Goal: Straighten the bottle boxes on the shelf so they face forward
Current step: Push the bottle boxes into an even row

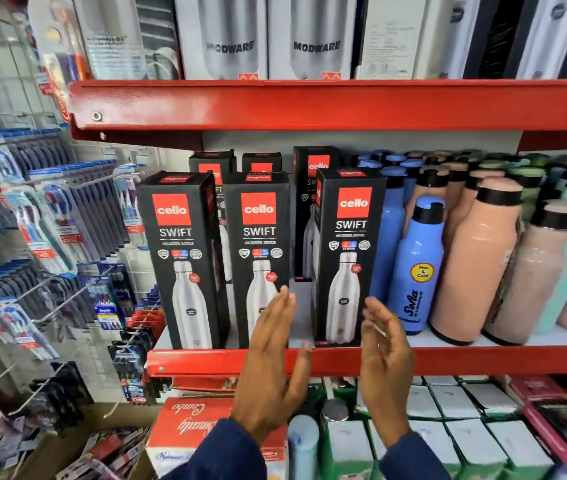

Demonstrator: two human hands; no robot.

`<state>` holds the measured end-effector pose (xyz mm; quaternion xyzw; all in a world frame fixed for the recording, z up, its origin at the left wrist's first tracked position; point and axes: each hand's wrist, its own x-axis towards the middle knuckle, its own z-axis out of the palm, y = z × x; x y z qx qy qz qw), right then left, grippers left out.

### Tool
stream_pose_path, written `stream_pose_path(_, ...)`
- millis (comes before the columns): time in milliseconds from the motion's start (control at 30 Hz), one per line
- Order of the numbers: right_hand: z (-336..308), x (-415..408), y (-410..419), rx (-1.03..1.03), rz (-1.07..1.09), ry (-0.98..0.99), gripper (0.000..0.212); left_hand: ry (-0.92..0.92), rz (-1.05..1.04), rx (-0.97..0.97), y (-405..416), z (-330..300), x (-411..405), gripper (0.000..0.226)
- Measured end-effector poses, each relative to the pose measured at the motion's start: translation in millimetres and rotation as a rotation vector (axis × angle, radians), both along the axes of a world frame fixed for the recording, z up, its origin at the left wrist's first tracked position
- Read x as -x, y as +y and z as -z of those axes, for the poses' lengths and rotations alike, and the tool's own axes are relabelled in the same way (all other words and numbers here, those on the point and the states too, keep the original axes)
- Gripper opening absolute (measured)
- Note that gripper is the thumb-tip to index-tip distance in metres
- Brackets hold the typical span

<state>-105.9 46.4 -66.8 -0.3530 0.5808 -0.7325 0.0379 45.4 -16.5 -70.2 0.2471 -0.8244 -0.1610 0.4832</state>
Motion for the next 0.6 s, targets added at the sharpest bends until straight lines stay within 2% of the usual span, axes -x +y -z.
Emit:
stream_pose_path(233, -10.4, 35.9, -3.8, -0.197, -0.246, -0.037, 0.062, -0.019, 0.109, -0.264, 6.6, 5.2, 58.0, 0.077)
stream_pose_path(433, -10.6, 46.8, -12.1, -0.198, -0.430, -0.080, 0.071, 0.068, 0.114, -0.488, -1.7, 8.6, 79.3, 0.073)
stream_pose_path(600, -15.4, 45.6, -11.5, -0.177, -0.477, -0.126, 0.043, 0.132, 0.143, -0.510, -5.4, 7.3, 82.2, 0.068)
